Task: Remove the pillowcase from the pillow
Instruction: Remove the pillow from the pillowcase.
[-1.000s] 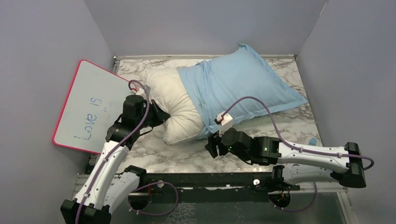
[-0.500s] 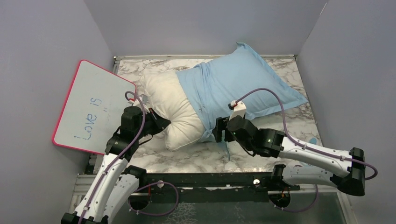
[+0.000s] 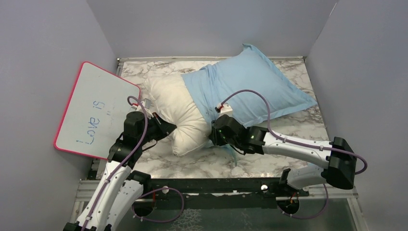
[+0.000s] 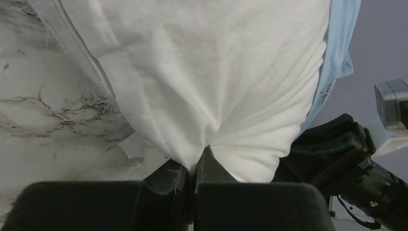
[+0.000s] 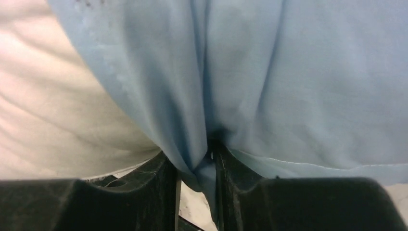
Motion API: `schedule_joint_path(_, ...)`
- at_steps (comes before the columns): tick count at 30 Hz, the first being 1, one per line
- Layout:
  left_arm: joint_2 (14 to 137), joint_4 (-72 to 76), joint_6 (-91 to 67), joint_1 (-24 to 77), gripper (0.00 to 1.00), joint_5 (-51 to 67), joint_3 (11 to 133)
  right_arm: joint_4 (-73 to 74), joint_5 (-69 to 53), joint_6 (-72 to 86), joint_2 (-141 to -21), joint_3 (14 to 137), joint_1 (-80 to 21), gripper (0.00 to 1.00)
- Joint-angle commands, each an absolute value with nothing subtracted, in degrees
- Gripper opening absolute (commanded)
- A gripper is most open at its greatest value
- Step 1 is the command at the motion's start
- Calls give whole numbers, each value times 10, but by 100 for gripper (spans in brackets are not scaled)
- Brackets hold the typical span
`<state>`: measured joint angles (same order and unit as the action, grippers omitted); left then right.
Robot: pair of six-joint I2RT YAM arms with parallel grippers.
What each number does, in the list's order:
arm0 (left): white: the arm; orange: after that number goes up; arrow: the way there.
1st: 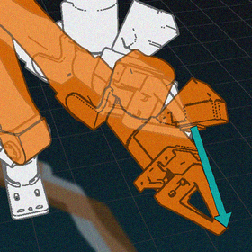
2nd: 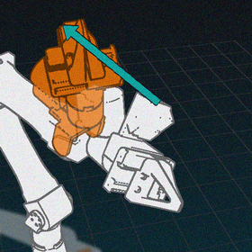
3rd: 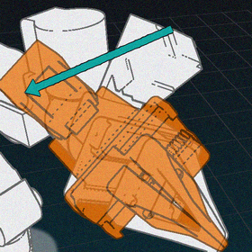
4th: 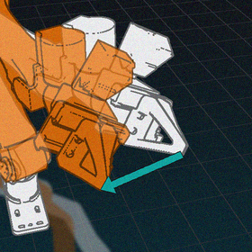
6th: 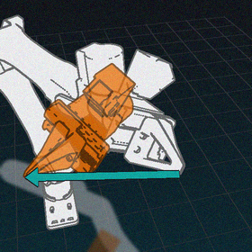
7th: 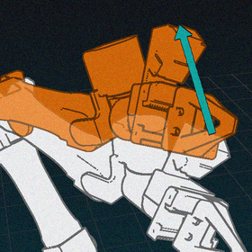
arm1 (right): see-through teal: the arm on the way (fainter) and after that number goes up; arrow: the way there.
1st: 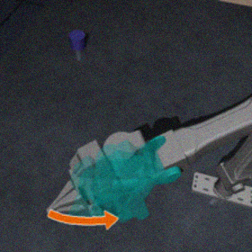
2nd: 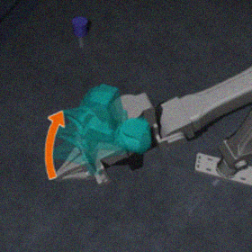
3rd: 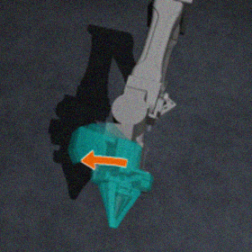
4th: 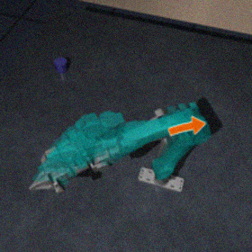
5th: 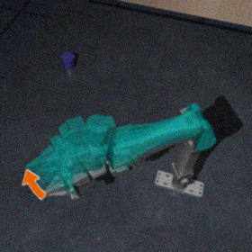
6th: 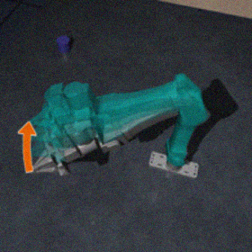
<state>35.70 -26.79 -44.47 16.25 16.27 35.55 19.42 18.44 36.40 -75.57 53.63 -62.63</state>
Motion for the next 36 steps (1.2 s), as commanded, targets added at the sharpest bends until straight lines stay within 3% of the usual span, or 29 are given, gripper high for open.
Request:
schedule_joint_path(1, 344, -241, -442, 163, 0, 176, 381, 240, 298, 375, -770, 555, -626, 20)
schedule_joint_path(3, 349, -255, -428, 163, 0, 157, 403, 255, 335, 364, -762, 554, -626, 11)
schedule_joint_path(12, 406, -307, -367, 163, 0, 78, 545, 302, 476, 311, -705, 527, -624, 10)
schedule_joint_path(18, 435, -293, -380, 163, 0, 110, 586, 330, 392, 350, -713, 559, -624, 13)
schedule_joint_path(19, 437, -282, -387, 163, 0, 124, 583, 310, 348, 362, -704, 557, -624, 17)
schedule_joint_path(24, 431, -240, -428, 163, 0, 149, 555, 118, 148, 407, -656, 484, -624, 63)
schedule_joint_path(27, 424, -225, -447, 163, 0, 152, 545, 65, 123, 433, -667, 468, -624, 69)
schedule_joint_path(32, 416, -206, -465, 163, 0, 156, 536, 44, 141, 448, -731, 481, -625, 67)
schedule_joint_path(36, 417, -197, -475, 163, 0, 156, 530, 9, 130, 451, -751, 488, -625, 46)
